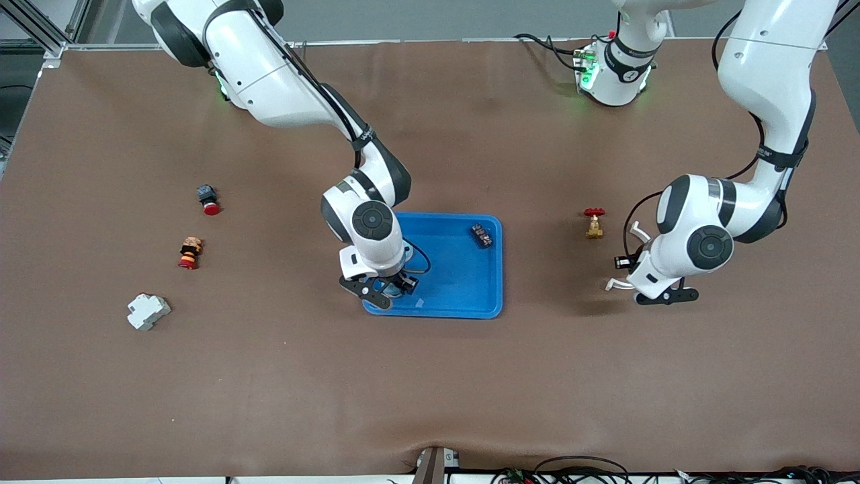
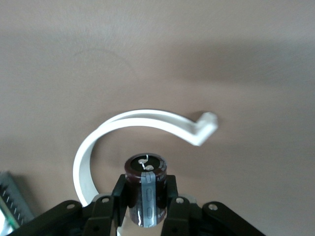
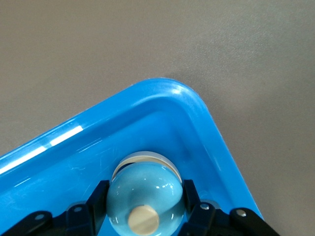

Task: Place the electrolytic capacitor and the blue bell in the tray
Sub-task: 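Carry the second bell with the right gripper into the blue tray, then carry the second capacitor with the left gripper over the tray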

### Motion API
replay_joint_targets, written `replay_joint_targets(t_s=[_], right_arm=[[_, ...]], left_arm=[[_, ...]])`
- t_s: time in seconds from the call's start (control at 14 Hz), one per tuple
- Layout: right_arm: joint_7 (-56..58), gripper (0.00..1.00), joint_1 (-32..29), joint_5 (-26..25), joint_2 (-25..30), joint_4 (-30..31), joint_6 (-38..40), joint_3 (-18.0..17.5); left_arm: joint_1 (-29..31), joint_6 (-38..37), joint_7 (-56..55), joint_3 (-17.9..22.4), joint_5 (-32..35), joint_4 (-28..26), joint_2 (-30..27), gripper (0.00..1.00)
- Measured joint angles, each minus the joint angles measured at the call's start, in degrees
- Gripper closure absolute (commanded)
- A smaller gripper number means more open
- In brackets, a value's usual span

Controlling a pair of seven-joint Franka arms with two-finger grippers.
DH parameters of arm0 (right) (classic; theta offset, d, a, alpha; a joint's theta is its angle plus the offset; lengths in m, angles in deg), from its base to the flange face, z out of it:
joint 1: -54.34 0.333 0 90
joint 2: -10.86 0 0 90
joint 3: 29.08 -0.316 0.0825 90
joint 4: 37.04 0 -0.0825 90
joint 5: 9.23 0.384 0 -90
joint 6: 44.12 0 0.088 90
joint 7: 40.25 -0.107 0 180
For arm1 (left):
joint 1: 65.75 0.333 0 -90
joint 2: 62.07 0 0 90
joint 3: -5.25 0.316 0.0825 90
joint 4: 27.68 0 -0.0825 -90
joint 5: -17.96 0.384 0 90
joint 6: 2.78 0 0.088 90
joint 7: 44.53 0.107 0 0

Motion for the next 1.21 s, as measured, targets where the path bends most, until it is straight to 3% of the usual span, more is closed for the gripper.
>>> replay_joint_targets(t_s=[0.21, 0.5, 0.64, 1.21], right_arm=[[0.00, 1.00, 0.00, 0.00, 0.00, 0.23, -0.19, 0.05], [0.00, 1.00, 0.01, 0.00, 0.04, 0.72, -1.22, 0.05], [-0.27, 0.01, 0.01, 0.00, 0.04, 0.73, -1.28, 0.07], [-0.54, 0.00, 0.15, 0.00, 0.57, 0.53, 0.46, 0.04]], left_arm=[[-4.73, -8.44, -5.68, -0.08, -3.48, 8.79, 0.33, 1.00], [-8.61, -11.05, -13.91, -0.11, -6.10, 14.98, 2.14, 1.00], [-10.72, -11.06, -18.74, -0.12, -6.68, 15.96, 3.55, 1.00], [-19.89, -9.56, -34.31, -0.18, -6.87, 23.66, 10.52, 1.00]])
